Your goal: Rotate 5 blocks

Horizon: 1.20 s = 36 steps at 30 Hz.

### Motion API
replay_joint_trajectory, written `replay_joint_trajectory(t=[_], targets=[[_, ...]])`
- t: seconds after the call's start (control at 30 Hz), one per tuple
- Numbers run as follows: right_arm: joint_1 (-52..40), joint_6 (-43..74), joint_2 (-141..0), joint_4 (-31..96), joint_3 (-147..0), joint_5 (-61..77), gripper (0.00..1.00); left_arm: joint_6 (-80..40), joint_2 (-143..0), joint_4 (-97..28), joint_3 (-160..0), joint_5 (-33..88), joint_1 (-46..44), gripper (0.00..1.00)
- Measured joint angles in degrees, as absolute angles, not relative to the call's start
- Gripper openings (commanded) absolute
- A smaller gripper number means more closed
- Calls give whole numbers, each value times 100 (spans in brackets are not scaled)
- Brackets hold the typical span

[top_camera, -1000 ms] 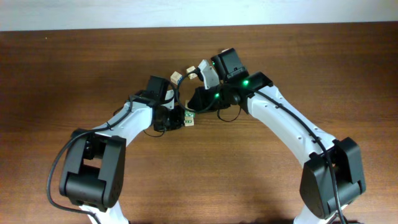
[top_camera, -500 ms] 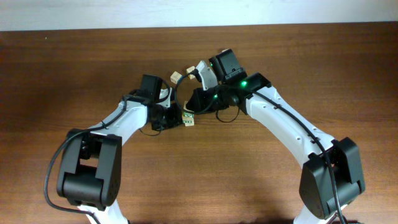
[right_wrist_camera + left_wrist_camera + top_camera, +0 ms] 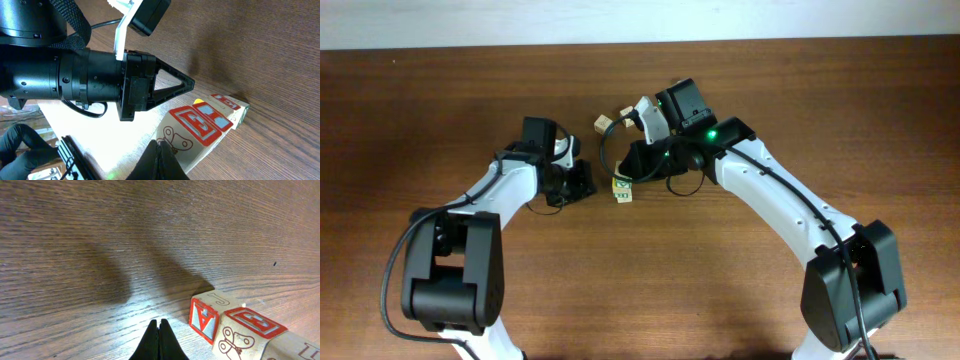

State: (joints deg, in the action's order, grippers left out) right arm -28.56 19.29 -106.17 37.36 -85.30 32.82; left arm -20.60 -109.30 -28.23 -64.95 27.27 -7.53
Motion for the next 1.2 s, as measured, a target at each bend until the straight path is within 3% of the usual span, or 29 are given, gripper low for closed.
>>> replay_joint_trajectory(t=[0.5, 0.63, 1.2], targets=[[-2856, 1927, -10645, 3997, -8648, 3297, 6, -2060, -10930, -2823, -6495, 2724, -753, 0], [-2856, 1931, -10650, 4023, -8672, 3306, 13, -2060, -10930, -2823, -6495, 2724, -753, 0], [-2856, 1931, -10709, 4075, -8783, 3463, 17, -2060, -10930, -2823, -6495, 2724, -753, 0]])
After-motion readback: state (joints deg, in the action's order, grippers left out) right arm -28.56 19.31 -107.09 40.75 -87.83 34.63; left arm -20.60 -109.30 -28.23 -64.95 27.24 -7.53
